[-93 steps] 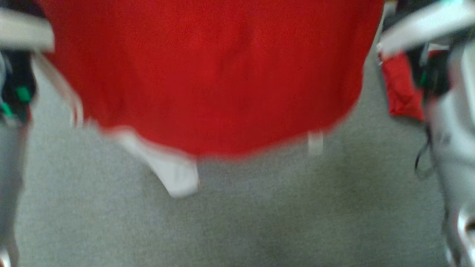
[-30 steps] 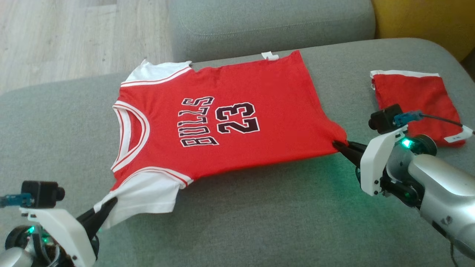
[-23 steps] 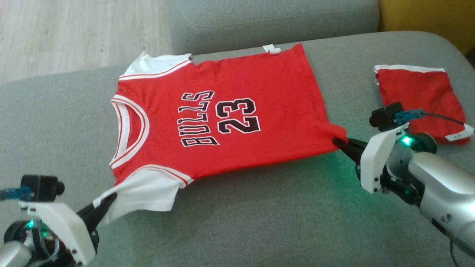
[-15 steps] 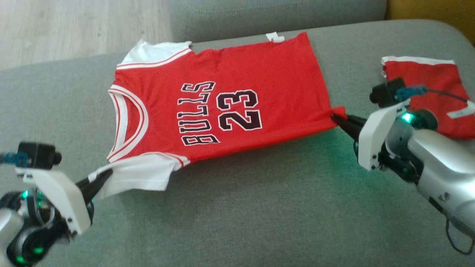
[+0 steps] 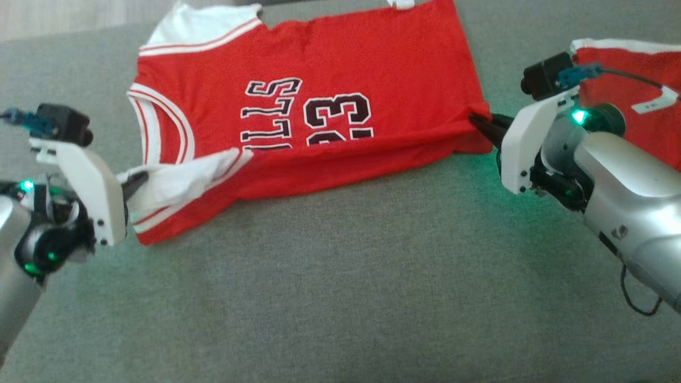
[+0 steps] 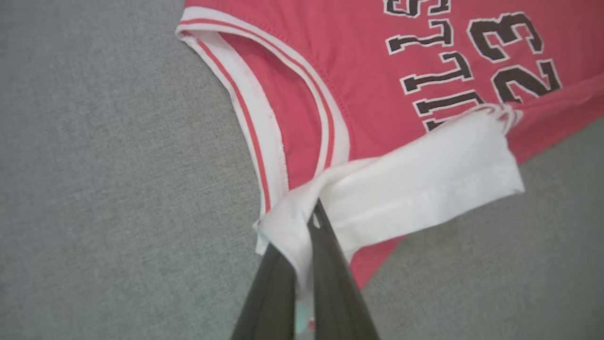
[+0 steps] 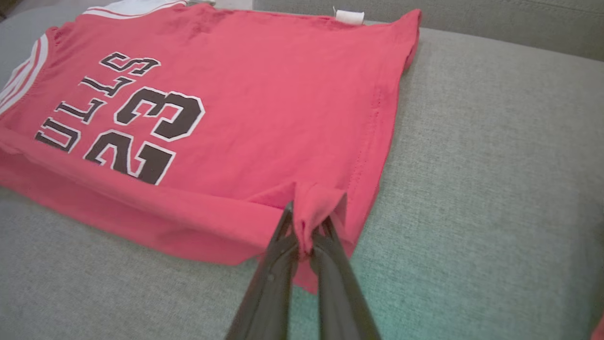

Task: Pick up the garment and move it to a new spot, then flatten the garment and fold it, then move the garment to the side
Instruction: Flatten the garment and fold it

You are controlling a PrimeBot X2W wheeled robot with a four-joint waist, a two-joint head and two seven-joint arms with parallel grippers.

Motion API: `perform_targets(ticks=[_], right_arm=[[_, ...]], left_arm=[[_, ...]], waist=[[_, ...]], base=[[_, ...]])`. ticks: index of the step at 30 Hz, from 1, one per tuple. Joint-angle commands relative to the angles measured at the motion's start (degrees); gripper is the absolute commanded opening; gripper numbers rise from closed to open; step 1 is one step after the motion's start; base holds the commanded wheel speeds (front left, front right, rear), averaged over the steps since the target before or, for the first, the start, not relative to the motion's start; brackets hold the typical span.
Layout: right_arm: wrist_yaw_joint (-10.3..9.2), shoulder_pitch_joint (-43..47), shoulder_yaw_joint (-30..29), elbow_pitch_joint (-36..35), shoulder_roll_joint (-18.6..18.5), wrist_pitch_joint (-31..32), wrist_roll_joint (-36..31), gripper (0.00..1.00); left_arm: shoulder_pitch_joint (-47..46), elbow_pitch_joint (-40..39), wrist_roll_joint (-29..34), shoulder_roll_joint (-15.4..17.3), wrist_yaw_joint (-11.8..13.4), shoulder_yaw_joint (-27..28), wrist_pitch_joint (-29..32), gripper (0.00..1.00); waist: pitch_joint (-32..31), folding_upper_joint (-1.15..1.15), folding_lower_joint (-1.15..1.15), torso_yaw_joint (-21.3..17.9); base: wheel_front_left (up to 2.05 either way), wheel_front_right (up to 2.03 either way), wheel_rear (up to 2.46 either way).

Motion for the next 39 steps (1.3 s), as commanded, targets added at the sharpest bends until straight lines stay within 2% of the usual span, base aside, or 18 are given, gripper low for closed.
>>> perform_targets(ticks=[1, 11, 12, 13, 14, 18, 19, 20, 21, 22, 23, 24, 25, 26, 28, 31, 34, 39], right_arm=[[-0.05, -1.2, -0.09, -0.04, -0.06, -0.71, -0.29, 0.0], [-0.05, -5.02, 1.54, 3.29, 1.72, -2.37, 0.29, 0.0], [-0.05, -5.55, 1.78, 3.68, 1.82, -3.16, -0.25, 0.22], [-0.05, -5.96, 1.84, 4.22, 1.97, -4.06, -0.51, 1.0], [-0.05, -6.33, 1.76, 4.74, 2.2, -4.98, -0.54, 1.0], [-0.05, -7.74, 0.31, 7.45, 3.03, -11.02, -0.62, 1.0], [-0.05, -7.74, 0.31, 7.45, 3.03, -11.02, -0.62, 1.0], [-0.05, -7.88, -0.52, 8.31, 3.24, -14.86, -0.54, 1.0], [-0.05, -7.91, -1.31, 8.91, 3.31, -17.23, -0.33, 1.0], [-0.05, -7.91, -1.31, 8.91, 3.31, -17.23, -0.33, 1.0], [-0.05, -7.69, -2.83, 9.64, 3.63, -22.05, 0.09, 1.0], [-0.05, -7.53, -3.67, 9.77, 3.8, -23.89, 0.23, 1.0], [-0.05, -7.3, -4.63, 9.76, 3.95, -25.16, 0.28, 1.0], [-0.05, -7.3, -4.63, 9.76, 3.95, -25.16, 0.28, 1.0], [-0.05, -6.74, -6.92, 9.43, 3.98, -26.33, -0.4, 1.0], [-0.05, -5.81, -15.56, 5.31, 2.96, -26.5, -5.39, 1.0], [-0.05, -0.17, -26.86, -0.36, 2.84, -26.52, -13.24, 1.0], [-0.05, 13.45, -42.37, -9.52, 6.57, -26.53, -28.35, 1.0]], left_arm=[[-3.98, 0.14, 0.82, 2.22, -0.27, 2.51, 0.43, 0.0], [-12.91, 8.31, 5.04, -1.59, -1.58, 0.53, 1.08, 0.0], [-13.78, 8.93, 5.75, -2.17, -1.37, 0.51, 0.19, 0.1], [-14.75, 9.56, 6.76, -2.72, -1.26, 0.52, -1.24, 0.96], [-15.73, 10.22, 7.75, -3.4, -1.13, 0.66, -3.16, 1.0], [-18.71, 13.25, 10.65, -7.36, 0.79, 3.45, -16.12, 1.0], [-18.71, 13.25, 10.65, -7.36, 0.79, 3.45, -16.12, 1.0], [-19.51, 14.8, 12.03, -9.32, 1.51, 4.91, -23.94, 1.0], [-19.71, 15.53, 12.51, -10.23, 1.6, 5.64, -27.85, 1.0], [-19.71, 15.53, 12.51, -10.23, 1.6, 5.64, -27.85, 1.0], [-19.67, 16.84, 13.19, -11.84, 1.79, 7.19, -35.61, 1.0], [-19.4, 17.22, 13.82, -12.4, 1.55, 7.48, -39.15, 1.0], [-18.87, 17.41, 13.85, -13.16, 1.35, 8.08, -42.49, 1.0], [-18.87, 17.41, 13.85, -13.16, 1.35, 8.08, -42.49, 1.0], [-17.35, 17.29, 13.73, -14.45, 1.01, 9.24, -48.62, 1.0], [-14.49, 15.85, 14.77, -15.24, 1.34, 10.39, -54.53, 1.0], [-10.34, 12.51, 17.28, -15.8, 2.97, 12.19, -56.06, 1.0], [0.57, 0.82, 25.26, -18.59, 6.33, 19.56, -56.19, 1.0]], waist=[[1.47, 0.0, -0.01, -0.29], [5.38, 0.0, -0.01, -0.71], [5.65, 0.0, -0.01, -0.67], [5.9, 0.0, -0.01, -0.63], [6.14, 0.0, -0.01, -0.58], [6.48, 0.0, -0.01, -0.27], [6.48, 0.0, -0.01, -0.27], [6.1, 0.0, -0.01, 0.06], [5.77, 0.0, -0.01, 0.2], [5.77, 0.0, -0.01, 0.2], [4.9, 0.0, -0.01, 0.46], [4.37, 0.0, -0.01, 0.54], [3.78, 0.0, -0.01, 0.64], [3.78, 0.0, -0.01, 0.64], [2.54, 0.0, -0.01, 0.83], [0.99, 0.0, -0.01, 1.09], [-0.7, 0.0, -0.01, 1.32], [-2.91, 0.0, -0.01, 1.52]], base=[[0.0, 0.0, 0.0], [0.0, 0.0, 0.0], [0.0, 0.0, 0.0], [0.0, 0.0, 0.0], [0.0, 0.0, 0.0], [0.0, 0.0, 0.0], [0.0, 0.0, 0.0], [0.0, 0.0, 0.0], [0.0, 0.0, 0.0], [0.0, 0.0, 0.0], [0.0, 0.0, 0.0], [0.0, 0.0, 0.0], [0.0, 0.0, 0.0], [0.0, 0.0, 0.0], [0.0, 0.0, 0.0], [0.0, 0.0, 0.0], [0.0, 0.0, 0.0], [0.0, 0.0, 0.0]])
